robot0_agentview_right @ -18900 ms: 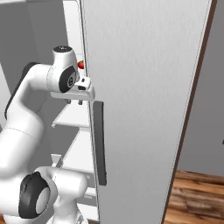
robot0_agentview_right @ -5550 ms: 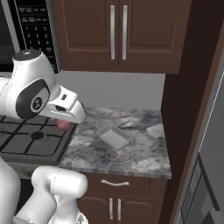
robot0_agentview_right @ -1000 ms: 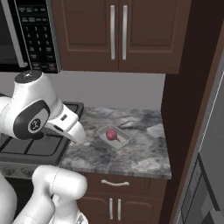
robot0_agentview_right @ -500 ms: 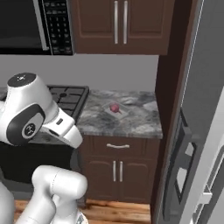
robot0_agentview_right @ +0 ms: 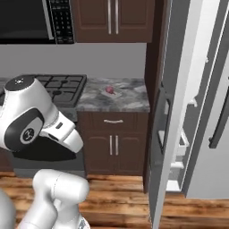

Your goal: Take the onion and tomato out of the freezer and place them in the tupperware container on the counter. Then put the tupperware containing the vegetables back in the freezer.

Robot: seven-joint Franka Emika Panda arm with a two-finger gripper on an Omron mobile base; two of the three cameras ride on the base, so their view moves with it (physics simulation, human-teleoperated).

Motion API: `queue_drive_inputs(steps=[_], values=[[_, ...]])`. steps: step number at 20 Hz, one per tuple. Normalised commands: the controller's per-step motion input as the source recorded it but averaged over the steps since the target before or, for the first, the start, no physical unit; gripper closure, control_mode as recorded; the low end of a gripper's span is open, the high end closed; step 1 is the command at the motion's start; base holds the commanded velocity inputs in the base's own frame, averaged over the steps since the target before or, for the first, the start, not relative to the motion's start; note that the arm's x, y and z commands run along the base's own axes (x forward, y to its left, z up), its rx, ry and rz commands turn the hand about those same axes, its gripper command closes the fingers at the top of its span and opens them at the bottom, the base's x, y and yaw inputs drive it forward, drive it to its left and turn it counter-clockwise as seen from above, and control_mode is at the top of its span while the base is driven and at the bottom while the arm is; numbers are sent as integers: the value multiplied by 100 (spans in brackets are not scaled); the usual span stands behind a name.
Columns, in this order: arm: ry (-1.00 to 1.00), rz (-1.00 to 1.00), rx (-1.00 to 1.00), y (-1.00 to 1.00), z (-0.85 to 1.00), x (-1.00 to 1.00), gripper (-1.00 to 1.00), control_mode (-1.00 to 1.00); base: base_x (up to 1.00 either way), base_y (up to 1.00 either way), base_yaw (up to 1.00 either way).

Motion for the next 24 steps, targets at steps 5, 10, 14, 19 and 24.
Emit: queue_drive_inputs(steps=[5, 10, 14, 19, 24], values=[[0, 0, 0, 0, 0, 0, -100, 100, -2, -100, 13], [0, 0, 0, 0, 0, 0, -100, 100, 17, -100, 30], [0, 0, 0, 0, 0, 0, -100, 100, 14, -100, 28], [0, 0, 0, 0, 0, 0, -100, 100, 24, -100, 25], [0, 0, 0, 0, 0, 0, -100, 100, 18, -100, 25]])
